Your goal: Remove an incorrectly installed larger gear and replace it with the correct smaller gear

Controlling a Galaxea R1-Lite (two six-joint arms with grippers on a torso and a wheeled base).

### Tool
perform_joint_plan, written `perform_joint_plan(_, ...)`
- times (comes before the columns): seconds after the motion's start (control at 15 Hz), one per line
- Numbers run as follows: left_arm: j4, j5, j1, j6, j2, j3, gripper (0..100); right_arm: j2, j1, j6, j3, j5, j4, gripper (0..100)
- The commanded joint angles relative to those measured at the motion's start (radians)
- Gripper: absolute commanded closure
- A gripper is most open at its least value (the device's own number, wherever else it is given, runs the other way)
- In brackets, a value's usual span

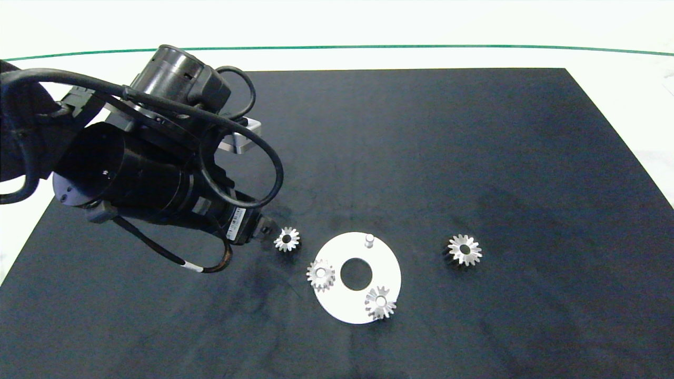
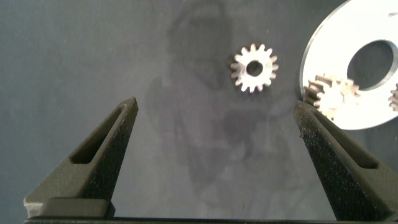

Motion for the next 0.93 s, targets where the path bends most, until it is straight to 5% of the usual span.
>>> perform_joint_plan(0.07, -0.028, 0.008, -0.013, 0.0, 0.029, 0.007, 0, 0.009, 0.0, -0.005, 0.0, 0.0, -0.004, 0)
perform_joint_plan(0.93, -0.065, 0.037, -0.035, -0.006, 0.112, 0.01, 0, 0.012, 0.003, -0.006, 0.0, 0.0, -0.004, 0)
